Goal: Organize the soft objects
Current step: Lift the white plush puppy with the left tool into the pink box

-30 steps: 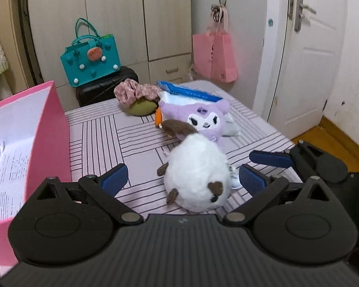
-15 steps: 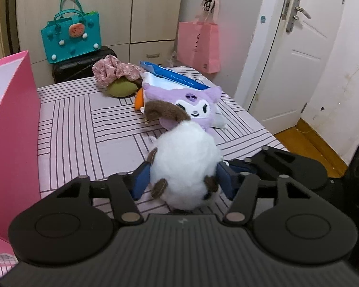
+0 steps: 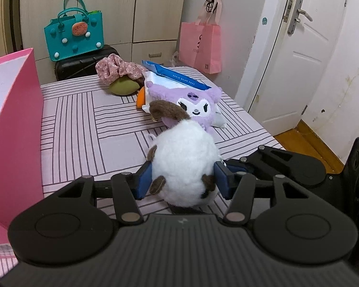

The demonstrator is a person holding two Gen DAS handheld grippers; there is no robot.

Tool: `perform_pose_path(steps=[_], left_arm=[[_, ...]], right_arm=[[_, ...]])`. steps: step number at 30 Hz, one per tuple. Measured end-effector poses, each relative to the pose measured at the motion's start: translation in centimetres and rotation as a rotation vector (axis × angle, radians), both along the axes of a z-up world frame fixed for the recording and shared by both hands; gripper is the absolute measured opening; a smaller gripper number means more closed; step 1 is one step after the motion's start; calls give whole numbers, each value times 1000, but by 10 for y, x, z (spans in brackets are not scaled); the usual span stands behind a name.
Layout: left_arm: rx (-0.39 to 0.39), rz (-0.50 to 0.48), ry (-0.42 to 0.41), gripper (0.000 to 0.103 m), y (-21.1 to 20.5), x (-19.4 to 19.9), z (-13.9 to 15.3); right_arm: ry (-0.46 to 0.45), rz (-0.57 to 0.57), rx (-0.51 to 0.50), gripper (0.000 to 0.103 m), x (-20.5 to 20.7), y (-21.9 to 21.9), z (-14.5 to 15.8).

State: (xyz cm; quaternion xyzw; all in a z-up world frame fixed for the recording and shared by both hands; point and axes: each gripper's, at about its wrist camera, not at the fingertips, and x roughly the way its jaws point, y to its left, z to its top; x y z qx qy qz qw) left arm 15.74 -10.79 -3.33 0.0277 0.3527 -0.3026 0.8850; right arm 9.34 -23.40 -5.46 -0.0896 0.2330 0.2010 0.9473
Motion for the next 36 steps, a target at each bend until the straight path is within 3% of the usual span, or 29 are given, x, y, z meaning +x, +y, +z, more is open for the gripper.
perform_pose_path(steps=[12, 22, 28, 32, 36], left_arm=[[28, -22, 79, 54, 27, 4, 30], [63, -24, 27, 55, 60, -9, 79], [52, 35, -55, 56, 93, -15, 113], [23, 108, -54, 56, 122, -5, 131], [28, 167, -55, 56, 150, 15, 145]], right_arm=[[99, 100, 47, 64, 13, 10, 35], [89, 197, 38, 64, 19, 37, 82], [38, 269, 20, 64, 28, 64, 114], [-6, 345, -13, 64, 41, 90, 129], [26, 408, 23, 64, 73, 108, 141]])
